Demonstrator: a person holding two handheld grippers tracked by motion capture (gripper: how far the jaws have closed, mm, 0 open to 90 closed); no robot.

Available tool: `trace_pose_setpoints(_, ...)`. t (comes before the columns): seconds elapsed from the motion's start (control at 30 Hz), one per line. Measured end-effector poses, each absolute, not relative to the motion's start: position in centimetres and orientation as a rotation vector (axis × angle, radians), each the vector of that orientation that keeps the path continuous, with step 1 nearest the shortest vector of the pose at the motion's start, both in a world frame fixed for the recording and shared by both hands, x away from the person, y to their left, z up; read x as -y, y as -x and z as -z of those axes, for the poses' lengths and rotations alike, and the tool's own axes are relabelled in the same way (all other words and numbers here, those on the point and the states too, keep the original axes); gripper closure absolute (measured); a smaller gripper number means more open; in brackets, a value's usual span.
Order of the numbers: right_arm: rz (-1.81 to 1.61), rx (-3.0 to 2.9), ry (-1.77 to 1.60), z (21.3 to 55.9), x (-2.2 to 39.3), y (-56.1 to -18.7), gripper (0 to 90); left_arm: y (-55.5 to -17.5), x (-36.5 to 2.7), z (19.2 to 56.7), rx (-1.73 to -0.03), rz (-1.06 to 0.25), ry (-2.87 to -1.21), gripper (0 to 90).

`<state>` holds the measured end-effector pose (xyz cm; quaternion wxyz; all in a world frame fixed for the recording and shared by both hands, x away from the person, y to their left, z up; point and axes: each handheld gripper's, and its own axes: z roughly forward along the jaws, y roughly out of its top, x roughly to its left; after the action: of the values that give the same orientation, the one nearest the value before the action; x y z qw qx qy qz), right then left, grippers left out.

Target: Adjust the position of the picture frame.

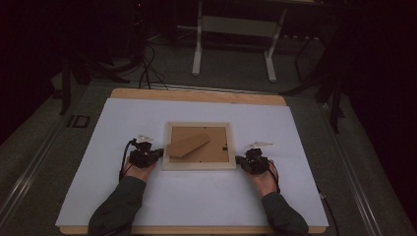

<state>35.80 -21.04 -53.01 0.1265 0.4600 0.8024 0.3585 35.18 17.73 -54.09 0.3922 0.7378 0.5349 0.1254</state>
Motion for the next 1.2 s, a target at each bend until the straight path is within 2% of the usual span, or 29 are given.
trace_pose_setpoints(1.2, -1.104, -2.318, -1.357, 53.3, 22.0, -34.7, 90.0, -33.6, -17.1, 54.2, -1.363, -0.305, -1.855, 90.0)
